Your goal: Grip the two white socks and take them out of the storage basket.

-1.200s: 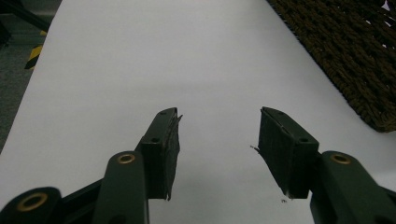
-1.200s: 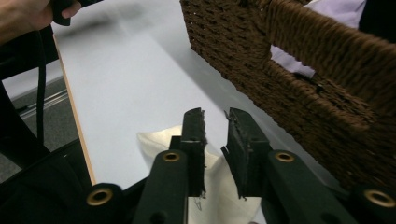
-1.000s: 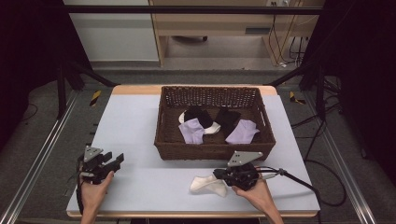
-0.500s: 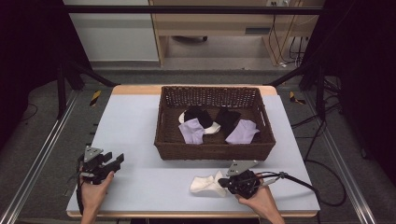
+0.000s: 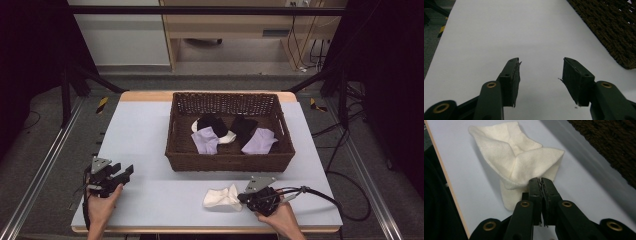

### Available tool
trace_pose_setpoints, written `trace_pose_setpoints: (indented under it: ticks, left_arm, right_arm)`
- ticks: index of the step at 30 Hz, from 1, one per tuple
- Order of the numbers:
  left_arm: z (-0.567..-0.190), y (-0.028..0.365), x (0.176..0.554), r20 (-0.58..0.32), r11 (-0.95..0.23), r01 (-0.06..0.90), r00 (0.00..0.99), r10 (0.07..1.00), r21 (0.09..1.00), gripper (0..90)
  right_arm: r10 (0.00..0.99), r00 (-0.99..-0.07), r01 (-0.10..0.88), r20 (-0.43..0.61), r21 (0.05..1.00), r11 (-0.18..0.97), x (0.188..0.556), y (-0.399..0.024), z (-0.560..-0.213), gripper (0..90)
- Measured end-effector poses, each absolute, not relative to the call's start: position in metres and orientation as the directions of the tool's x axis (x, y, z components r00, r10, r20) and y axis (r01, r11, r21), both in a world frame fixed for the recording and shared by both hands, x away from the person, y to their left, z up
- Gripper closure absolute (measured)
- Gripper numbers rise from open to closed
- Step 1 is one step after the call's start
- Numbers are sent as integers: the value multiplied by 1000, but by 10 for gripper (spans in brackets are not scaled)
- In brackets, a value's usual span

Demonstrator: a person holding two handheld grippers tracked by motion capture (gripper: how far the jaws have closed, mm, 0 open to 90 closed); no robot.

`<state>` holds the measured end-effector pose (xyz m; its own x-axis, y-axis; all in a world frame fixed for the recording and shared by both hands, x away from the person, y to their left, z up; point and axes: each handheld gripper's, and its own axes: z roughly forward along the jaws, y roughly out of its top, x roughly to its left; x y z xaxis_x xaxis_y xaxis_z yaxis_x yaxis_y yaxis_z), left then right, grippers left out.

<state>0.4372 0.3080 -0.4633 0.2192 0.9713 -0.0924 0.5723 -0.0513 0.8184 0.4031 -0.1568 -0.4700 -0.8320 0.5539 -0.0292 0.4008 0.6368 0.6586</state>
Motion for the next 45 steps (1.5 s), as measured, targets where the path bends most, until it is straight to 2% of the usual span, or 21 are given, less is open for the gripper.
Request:
trace_pose_setpoints:
  ticks: [6, 11, 18, 29, 35, 45]
  left_arm:
    - [-464, 308, 438, -91, -52, 573, 218, 972, 818, 466]
    - [-465, 309, 439, -93, -50, 576, 215, 972, 816, 463]
    - [-467, 309, 440, -94, -50, 579, 216, 972, 814, 460]
    - [-468, 310, 441, -94, -53, 582, 220, 971, 812, 466]
    - [-468, 311, 441, -90, -56, 583, 219, 972, 811, 519]
    - [-469, 313, 442, -96, -53, 588, 218, 971, 807, 525]
  right_arm:
    - [569, -821, 371, -53, 708, 601, 406, -160, -458, 769]
    - [597, -802, 312, -24, 835, 454, 408, -177, -420, 712]
    - [639, -769, 305, 21, 890, 339, 423, -191, -395, 673]
    - [673, -739, 275, -10, 908, 316, 456, -183, -362, 616]
    - [700, -714, 283, -13, 909, 305, 493, -177, -346, 574]
    - [719, -694, 282, -42, 903, 325, 539, -164, -336, 532]
